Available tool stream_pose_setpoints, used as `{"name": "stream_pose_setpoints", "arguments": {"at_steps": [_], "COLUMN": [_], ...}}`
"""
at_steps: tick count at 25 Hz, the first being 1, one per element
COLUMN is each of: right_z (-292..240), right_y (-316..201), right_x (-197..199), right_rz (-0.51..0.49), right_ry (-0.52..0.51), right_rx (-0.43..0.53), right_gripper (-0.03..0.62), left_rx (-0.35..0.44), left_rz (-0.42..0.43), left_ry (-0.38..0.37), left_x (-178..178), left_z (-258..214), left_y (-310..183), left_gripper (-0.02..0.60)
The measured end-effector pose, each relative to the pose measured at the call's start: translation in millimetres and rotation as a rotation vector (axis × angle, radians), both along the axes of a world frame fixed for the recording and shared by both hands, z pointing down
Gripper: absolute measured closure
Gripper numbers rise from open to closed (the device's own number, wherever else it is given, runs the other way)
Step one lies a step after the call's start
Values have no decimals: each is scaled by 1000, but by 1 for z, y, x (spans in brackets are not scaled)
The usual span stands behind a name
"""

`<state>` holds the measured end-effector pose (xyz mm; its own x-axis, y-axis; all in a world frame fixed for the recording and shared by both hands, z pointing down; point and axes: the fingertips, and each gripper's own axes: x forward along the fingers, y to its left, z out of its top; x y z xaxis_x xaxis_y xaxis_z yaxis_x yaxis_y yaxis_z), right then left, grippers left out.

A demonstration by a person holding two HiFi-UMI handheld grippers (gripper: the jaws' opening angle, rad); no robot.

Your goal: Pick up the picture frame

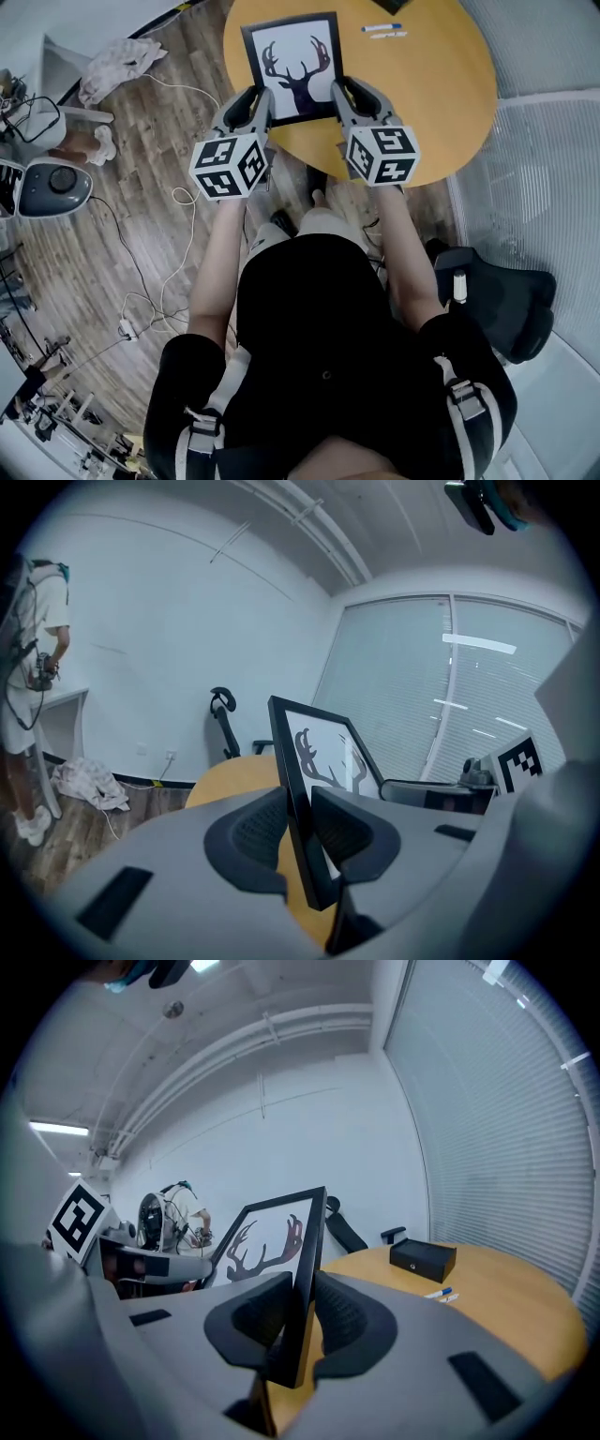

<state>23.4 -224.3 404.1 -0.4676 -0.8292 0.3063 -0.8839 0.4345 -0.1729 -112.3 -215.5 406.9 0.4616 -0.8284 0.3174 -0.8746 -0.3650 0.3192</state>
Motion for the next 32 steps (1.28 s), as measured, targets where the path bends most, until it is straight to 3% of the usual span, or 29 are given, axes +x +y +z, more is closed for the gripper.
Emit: {"name": "stream_pose_setpoints", "arguments": {"at_steps": [7, 14, 22, 32], "right_z": [-66, -123, -147, -149], "right_y": [49, 102, 130, 135], "right_x": [-10, -34, -36, -43], "right_rz": [24, 36, 39, 26], "right_ry": [-15, -43, -37, -34], "right_rx": [153, 261, 332, 338], "right_gripper": [505, 504, 505, 505], "left_rx": [155, 259, 311, 332], "left_rz": [27, 49, 60, 56], "left_ry": [12, 18, 24, 15], "left_x": [-10, -36, -37, -44], "left_z": [-63, -120, -142, -148], "left_y": [45, 94, 118, 125], "left_gripper": [489, 489, 489, 489]}}
